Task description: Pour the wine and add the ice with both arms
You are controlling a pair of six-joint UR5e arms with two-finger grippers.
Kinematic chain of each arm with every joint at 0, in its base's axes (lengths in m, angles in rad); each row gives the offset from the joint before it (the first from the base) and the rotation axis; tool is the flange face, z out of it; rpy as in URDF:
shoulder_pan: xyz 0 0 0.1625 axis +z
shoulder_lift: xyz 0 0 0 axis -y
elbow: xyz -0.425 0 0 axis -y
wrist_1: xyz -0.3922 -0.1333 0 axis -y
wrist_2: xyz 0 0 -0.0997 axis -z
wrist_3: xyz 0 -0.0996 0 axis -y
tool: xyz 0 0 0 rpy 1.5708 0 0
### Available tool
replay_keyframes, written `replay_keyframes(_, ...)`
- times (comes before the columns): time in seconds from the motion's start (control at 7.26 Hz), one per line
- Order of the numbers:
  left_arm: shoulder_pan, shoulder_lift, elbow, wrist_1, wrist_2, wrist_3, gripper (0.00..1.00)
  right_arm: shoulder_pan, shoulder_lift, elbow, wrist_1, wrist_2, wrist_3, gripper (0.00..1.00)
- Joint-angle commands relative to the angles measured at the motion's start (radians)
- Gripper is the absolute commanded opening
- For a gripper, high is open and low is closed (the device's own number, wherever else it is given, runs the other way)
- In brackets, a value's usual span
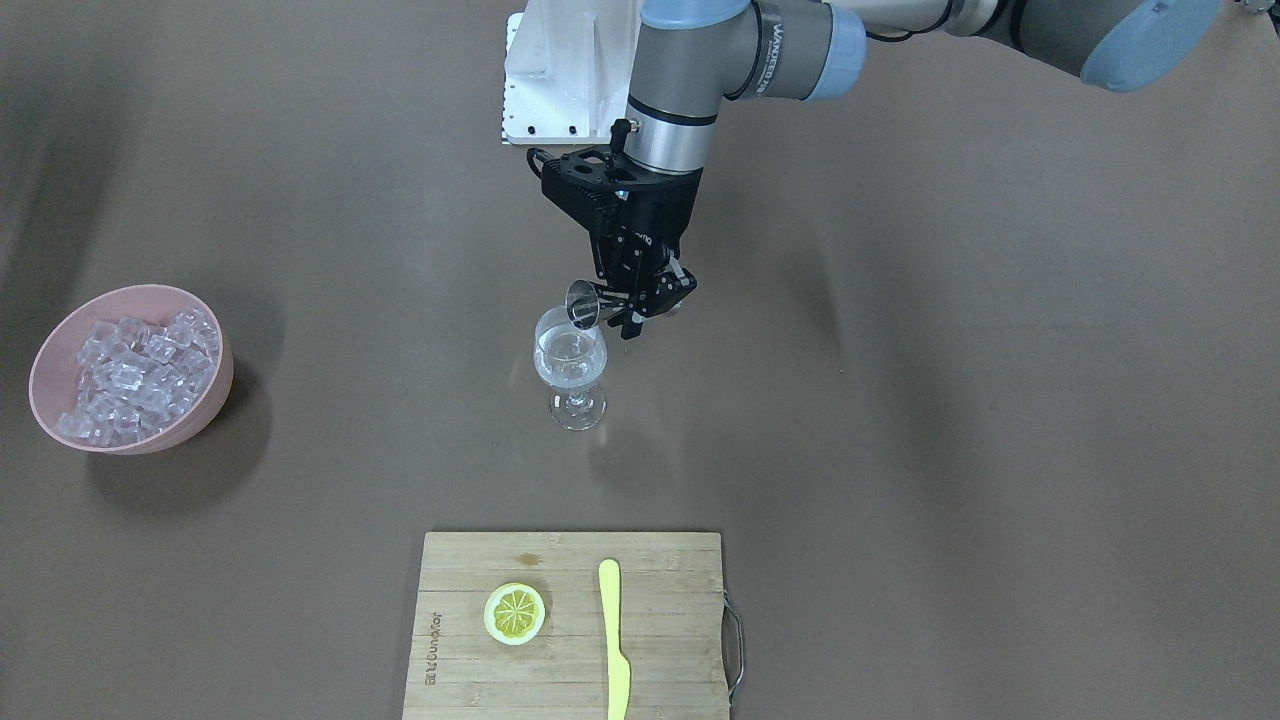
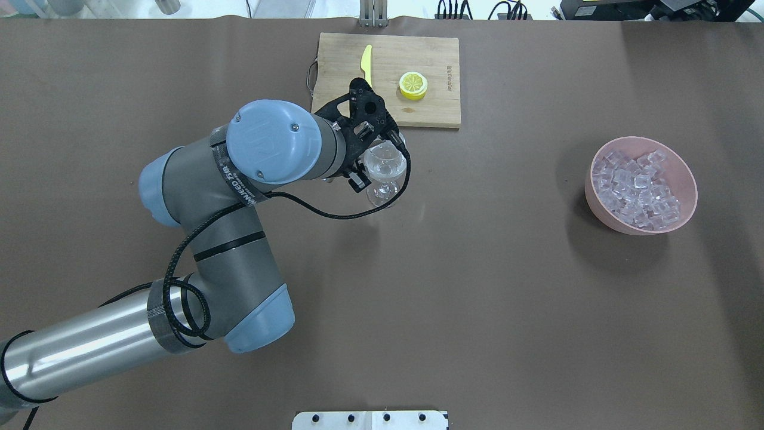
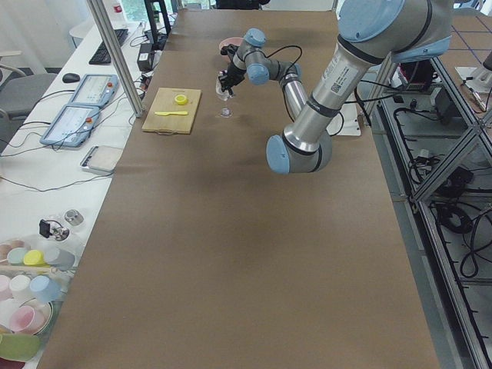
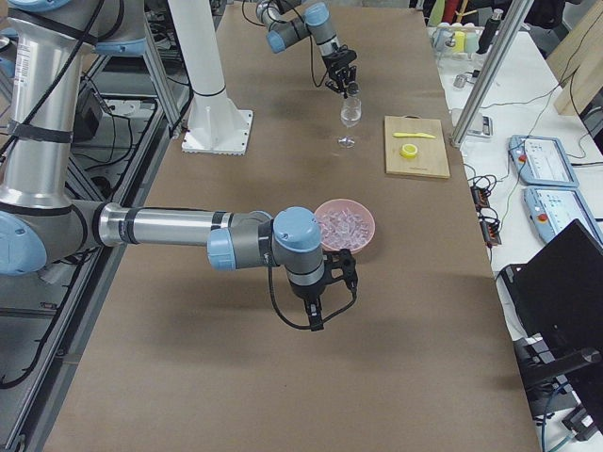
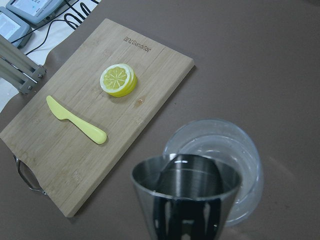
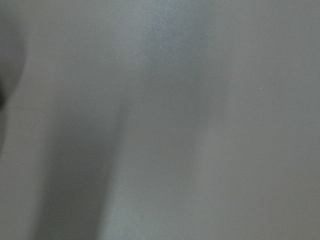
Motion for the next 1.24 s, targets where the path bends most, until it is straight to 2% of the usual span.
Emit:
replay_keyframes(0.0, -0.005, -0.014, 0.001, 0.041, 0.0, 0.02, 0.0, 0.0, 0.0, 0.0, 0.0, 0.0, 0.001, 1.0)
replay_keyframes(0.83, -0.019, -0.031, -0.005, 0.134, 0.014, 0.106, 0.0, 0.0, -0.002, -0.002, 0.0, 0.014, 0.001, 1.0)
replay_keyframes(1.1, -0.019, -0.042, -0.005, 0.169, 0.052, 0.126, 0.0, 0.0, -0.002, -0.002, 0.0, 0.014, 0.001, 1.0)
